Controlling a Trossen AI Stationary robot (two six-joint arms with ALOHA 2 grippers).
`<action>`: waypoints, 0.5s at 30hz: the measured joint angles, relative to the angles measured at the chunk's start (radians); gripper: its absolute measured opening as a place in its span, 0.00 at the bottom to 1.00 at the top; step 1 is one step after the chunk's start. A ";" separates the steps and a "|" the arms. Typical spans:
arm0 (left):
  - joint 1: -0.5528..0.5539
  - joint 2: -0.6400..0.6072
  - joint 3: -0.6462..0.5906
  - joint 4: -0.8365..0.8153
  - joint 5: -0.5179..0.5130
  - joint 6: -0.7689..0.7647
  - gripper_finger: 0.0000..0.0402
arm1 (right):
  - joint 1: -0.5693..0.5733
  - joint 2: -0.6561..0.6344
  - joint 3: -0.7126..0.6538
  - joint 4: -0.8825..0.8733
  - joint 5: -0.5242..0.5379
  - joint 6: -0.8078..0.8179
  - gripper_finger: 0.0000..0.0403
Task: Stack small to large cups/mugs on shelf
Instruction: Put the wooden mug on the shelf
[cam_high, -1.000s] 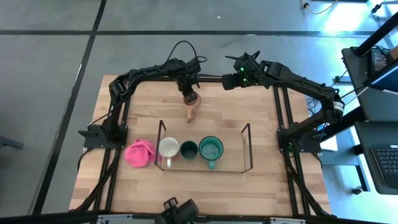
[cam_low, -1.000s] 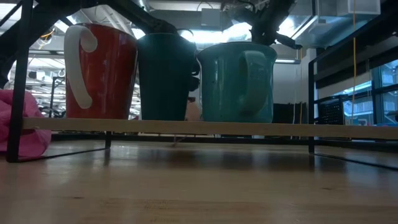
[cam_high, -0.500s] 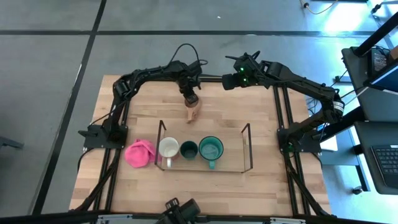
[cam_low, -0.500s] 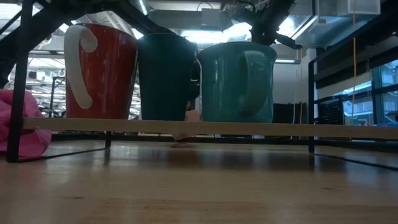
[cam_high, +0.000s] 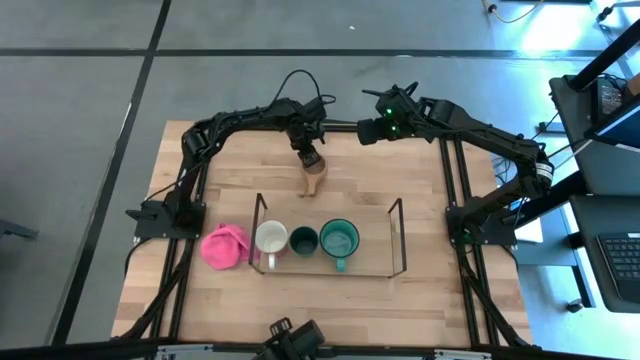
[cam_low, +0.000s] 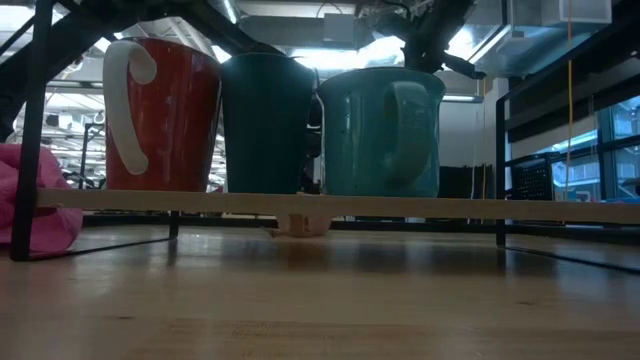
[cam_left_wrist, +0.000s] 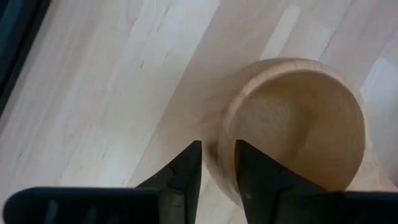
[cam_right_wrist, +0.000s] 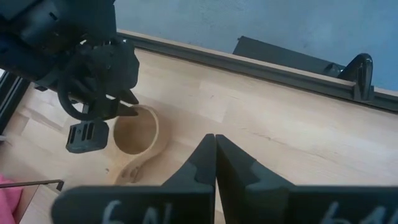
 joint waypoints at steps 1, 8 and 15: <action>0.000 0.000 0.000 0.004 0.000 0.000 0.23 | 0.000 0.000 0.000 0.000 0.000 -0.004 0.01; 0.007 -0.030 0.000 0.012 0.000 -0.007 0.23 | 0.000 0.000 0.000 -0.001 0.000 -0.020 0.01; 0.001 -0.215 -0.001 -0.020 0.036 -0.005 0.23 | 0.000 0.000 0.000 -0.012 -0.005 -0.050 0.01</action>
